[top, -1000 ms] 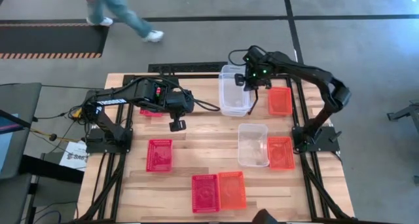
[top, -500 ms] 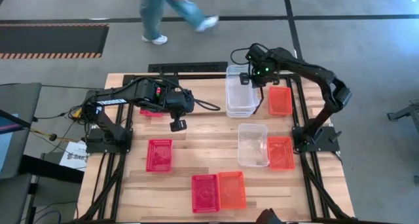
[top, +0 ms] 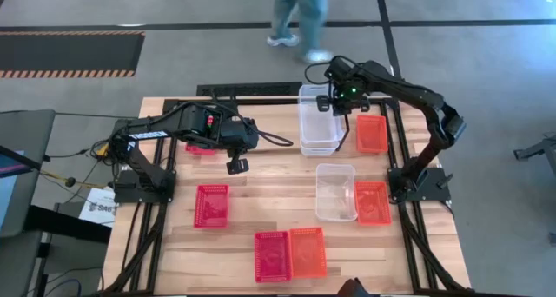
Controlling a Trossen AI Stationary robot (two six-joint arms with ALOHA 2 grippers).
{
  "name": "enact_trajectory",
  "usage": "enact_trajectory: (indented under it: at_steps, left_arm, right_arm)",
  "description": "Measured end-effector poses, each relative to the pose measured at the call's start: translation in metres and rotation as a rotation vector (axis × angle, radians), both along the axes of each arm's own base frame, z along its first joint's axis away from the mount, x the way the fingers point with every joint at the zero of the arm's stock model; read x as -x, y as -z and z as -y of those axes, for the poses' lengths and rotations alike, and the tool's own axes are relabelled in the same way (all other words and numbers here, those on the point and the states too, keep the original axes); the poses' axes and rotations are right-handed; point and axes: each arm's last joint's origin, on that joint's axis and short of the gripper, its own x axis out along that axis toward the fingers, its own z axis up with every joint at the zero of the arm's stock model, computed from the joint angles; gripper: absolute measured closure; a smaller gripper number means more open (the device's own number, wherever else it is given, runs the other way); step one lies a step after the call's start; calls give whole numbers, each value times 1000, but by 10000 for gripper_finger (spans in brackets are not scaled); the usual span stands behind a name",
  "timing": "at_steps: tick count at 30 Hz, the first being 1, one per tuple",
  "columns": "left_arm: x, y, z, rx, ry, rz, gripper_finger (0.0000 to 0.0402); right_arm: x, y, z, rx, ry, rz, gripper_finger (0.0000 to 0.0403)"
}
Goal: Stack baskets on shelf by color
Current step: Stack the left white bin on top of the white bin on the shelf
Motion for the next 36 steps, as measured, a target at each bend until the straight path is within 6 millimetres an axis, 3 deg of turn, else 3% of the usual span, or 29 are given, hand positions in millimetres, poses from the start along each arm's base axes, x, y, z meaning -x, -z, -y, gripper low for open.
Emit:
enact_trajectory:
  at_steps: [14, 22, 28, 36]
  left_arm:
    - [0, 0, 0, 4, -8, 4, 322]
    - [0, 0, 0, 5, -13, 6, 322]
    - [0, 0, 0, 6, -14, 7, 322]
    - [-1, 0, 0, 7, -15, 15, 322]
  right_arm:
    - [1, 2, -6, -23, -10, -51, 402]
    - [2, 21, -9, -42, -11, -74, 401]
    - [2, 21, -8, -37, -25, -75, 400]
    - [1, 21, -7, -17, -60, -69, 361]
